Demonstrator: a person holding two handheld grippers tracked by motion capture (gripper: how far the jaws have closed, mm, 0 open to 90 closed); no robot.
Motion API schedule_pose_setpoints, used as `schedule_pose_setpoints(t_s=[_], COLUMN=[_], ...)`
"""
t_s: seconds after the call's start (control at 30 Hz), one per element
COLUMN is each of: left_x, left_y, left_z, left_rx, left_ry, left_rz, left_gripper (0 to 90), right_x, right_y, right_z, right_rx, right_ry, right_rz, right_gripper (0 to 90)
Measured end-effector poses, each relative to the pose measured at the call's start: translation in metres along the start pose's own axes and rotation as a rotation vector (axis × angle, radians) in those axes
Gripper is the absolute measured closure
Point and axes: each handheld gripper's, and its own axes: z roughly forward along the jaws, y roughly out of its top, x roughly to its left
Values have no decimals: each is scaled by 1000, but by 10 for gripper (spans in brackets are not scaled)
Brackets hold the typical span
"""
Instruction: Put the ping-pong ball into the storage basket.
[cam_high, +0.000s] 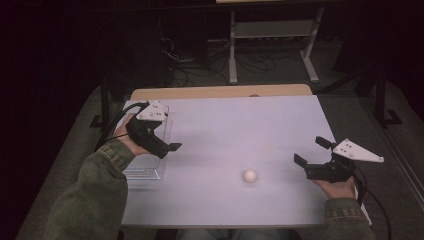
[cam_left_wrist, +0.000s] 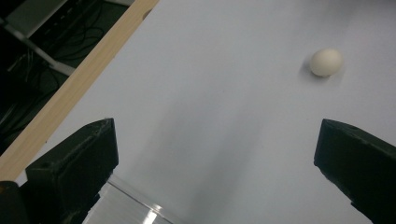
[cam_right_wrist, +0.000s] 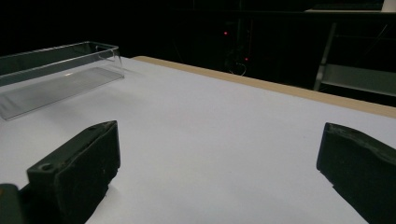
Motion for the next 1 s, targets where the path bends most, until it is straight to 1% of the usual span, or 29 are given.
schedule_pose_setpoints(t_s=[0.2,0.33,0.6,0.63,0.7,0.83,1.0], left_x=[-1,-1,-2,-2,-3,-6,-6], left_y=[4,9,16,17,18,25,29], left_z=[4,6,12,14,16,22,26], left_rx=[8,4,5,12,12,14,22], left_ry=[-11,-20,-35,-40,-42,-62,-70], left_rz=[13,15,25,32,32,48,60], left_gripper=[0,0,0,0,0,0,0], right_x=[0,0,0,0,0,0,-1], right_y=[0,0,0,0,0,0,0], right_z=[0,-1,-1,-1,-1,0,0], right_rx=[0,-12,-10,-10,-10,-8,-8], right_ry=[-1,-8,-6,-7,-7,-7,-7], right_rz=[-1,-3,-6,-4,-2,-6,-4], right_gripper=[0,0,0,0,0,0,0])
